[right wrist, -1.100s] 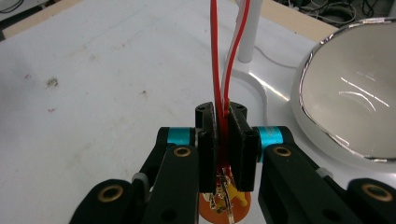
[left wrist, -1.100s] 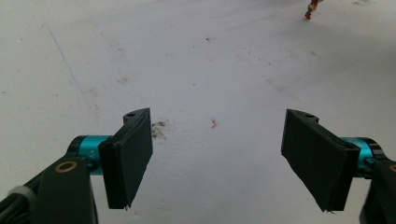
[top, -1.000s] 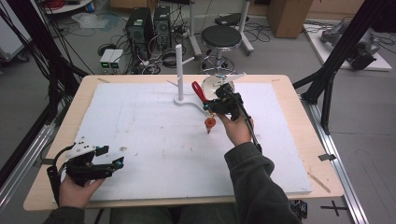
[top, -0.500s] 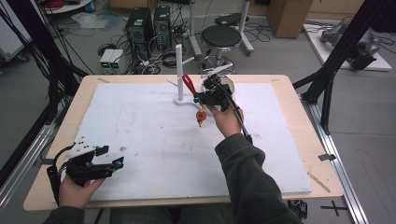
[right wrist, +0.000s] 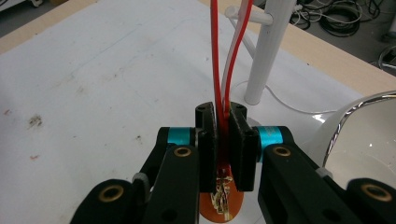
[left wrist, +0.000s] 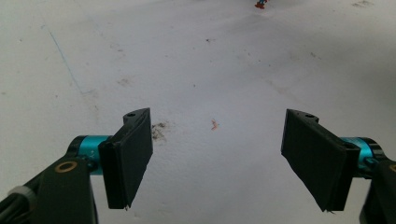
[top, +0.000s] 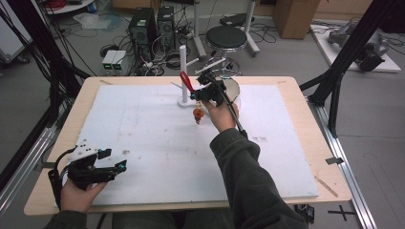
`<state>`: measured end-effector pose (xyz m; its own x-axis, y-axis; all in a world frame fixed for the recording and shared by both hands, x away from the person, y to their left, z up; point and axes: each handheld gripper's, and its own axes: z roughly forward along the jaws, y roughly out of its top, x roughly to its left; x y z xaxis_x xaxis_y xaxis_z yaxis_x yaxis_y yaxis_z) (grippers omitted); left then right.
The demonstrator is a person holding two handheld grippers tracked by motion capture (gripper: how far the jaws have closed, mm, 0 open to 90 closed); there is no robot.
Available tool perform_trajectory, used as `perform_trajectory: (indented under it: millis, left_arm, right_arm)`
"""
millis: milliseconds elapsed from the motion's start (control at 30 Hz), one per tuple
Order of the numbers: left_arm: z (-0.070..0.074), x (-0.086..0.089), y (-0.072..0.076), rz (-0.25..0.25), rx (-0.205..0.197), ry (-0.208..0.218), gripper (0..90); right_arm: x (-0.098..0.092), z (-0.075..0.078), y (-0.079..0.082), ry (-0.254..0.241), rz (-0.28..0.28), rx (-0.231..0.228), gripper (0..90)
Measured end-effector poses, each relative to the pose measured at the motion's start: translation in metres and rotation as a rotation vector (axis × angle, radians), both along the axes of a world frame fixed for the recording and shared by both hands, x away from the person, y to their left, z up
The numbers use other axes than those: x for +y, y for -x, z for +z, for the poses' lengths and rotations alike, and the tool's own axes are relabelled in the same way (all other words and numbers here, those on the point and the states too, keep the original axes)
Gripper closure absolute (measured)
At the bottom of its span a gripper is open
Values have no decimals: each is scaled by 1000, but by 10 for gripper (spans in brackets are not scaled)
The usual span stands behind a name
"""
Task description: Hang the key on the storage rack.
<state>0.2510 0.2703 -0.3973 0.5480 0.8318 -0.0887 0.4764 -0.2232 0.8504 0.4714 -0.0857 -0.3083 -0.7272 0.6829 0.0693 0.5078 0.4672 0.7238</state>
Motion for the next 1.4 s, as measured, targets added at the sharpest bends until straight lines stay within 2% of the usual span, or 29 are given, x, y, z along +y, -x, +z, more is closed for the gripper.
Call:
perform_trajectory:
  millis: [200, 267, 1000, 1400]
  left_arm:
    - [0, 0, -2, 1, 4, -3, 252]
    - [0, 0, -1, 1, 4, -3, 252]
    - [0, 0, -1, -1, 2, -7, 252]
    - [-1, 1, -2, -6, 6, -2, 252]
  right_arm:
    - [7, -8, -7, 10, -2, 23, 834]
    - [9, -10, -8, 10, -3, 14, 834]
    - [13, -29, -23, 57, -19, 71, 833]
    - [20, -37, -32, 69, -31, 76, 834]
